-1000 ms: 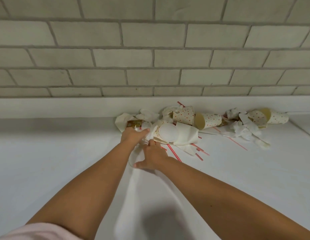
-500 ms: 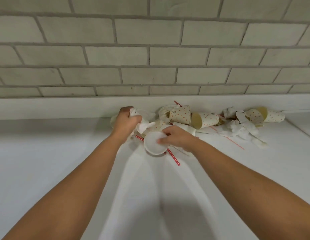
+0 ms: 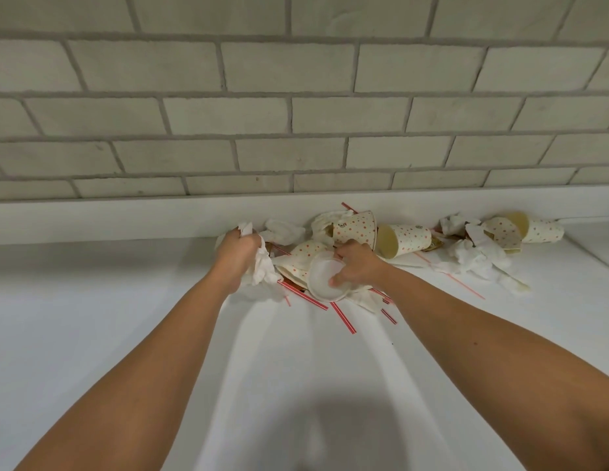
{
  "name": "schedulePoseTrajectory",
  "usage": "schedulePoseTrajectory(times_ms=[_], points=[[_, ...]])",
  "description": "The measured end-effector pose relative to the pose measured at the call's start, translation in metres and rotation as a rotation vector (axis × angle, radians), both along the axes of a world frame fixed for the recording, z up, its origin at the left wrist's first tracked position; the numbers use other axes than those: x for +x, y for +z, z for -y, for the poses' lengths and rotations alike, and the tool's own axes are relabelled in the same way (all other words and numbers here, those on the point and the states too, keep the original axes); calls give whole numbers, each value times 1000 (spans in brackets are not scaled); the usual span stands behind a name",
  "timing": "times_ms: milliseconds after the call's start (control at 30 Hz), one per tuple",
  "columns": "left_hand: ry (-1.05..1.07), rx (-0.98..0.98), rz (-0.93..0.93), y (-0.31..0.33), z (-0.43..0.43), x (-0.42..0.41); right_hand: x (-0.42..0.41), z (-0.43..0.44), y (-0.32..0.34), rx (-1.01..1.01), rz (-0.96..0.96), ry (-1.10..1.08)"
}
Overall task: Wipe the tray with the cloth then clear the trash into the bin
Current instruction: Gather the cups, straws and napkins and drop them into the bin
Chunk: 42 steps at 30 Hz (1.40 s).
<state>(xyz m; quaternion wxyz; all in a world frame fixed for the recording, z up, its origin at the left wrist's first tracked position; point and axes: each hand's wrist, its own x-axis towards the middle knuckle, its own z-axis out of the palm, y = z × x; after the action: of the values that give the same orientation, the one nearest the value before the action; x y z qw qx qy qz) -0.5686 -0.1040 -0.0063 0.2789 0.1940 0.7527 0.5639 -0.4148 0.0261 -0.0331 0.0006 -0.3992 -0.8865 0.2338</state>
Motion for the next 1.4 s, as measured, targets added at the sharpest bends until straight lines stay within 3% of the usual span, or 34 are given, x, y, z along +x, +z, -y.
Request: schedulePoseTrajectory(times_ms=[333, 533, 867, 1400], points=[[-60, -37, 11, -7, -8, 19, 25, 1, 19, -250, -270, 64], [-232, -68, -57, -2, -20, 48, 65, 2, 44, -323, -375, -1], [-532, -93, -89, 12, -54, 166, 199, 5, 65, -313, -275, -200], [-1087, -74, -167, 0, -90, 474, 502, 27, 70, -233, -93, -537]])
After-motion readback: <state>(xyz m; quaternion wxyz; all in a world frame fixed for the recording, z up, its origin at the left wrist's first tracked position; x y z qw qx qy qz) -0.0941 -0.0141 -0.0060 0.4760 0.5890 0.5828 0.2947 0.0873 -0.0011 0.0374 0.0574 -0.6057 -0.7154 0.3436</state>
